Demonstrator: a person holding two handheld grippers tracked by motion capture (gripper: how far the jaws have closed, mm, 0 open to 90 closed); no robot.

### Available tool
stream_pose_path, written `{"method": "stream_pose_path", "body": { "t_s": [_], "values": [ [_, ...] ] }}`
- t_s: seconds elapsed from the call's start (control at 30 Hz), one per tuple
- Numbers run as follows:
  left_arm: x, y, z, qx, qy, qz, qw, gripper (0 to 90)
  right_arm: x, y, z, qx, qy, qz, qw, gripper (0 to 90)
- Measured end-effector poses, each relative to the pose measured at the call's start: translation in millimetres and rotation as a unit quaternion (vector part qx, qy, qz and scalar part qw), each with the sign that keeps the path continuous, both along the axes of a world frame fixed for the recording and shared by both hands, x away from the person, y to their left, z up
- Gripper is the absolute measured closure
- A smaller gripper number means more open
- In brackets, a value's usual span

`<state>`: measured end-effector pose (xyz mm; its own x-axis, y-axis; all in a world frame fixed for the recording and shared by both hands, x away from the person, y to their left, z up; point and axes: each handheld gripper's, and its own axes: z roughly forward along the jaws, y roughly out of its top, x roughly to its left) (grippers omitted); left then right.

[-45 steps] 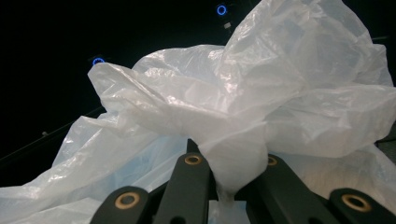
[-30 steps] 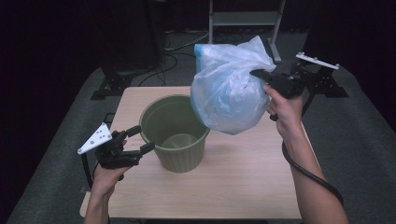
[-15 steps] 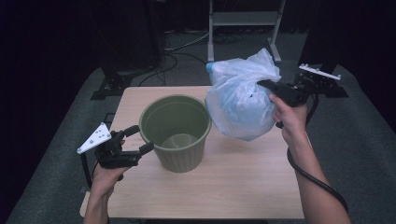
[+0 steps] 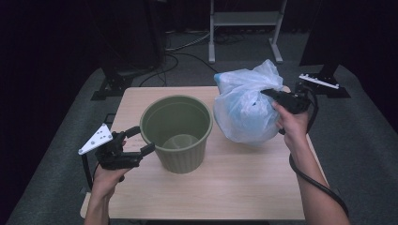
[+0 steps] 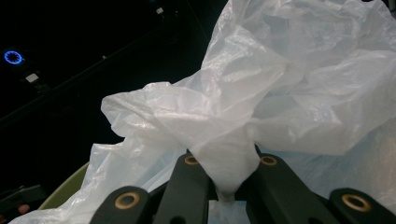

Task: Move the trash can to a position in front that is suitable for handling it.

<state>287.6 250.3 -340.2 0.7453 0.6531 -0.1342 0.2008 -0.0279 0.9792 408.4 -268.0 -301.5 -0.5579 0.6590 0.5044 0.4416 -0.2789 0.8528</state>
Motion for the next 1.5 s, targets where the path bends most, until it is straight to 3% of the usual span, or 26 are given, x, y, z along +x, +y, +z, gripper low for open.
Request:
{"method": "stream_pose_path", "body": {
  "t_s": [0.33,0.63,0.77,1.0,1.5],
  "values": [
    [-0.4,1.3,0.1,0.001,0.000,0.001,1.0000,9.7,10.7,4.6,-29.1,-0.015,0.027,-0.009,0.9995,88.1],
    [-0.6,2.8,-0.2,-0.002,0.000,0.001,1.0000,9.8,22.0,25.7,-52.3,-0.037,0.041,-0.013,0.9984,88.0],
    [-1.0,4.5,-0.2,-0.004,0.000,0.004,1.0000,9.7,26.3,40.9,-63.2,-0.055,0.047,-0.004,0.9974,88.0],
    [-0.6,5.3,-0.3,-0.006,0.000,0.004,1.0000,9.8,31.3,61.6,-74.5,-0.066,0.047,0.012,0.9967,88.0],
    [1.9,7.5,-0.4,-0.007,0.002,0.009,0.9999,9.7,38.6,97.5,-103.9,-0.068,0.067,0.062,0.9935,88.0]
  ]
}}
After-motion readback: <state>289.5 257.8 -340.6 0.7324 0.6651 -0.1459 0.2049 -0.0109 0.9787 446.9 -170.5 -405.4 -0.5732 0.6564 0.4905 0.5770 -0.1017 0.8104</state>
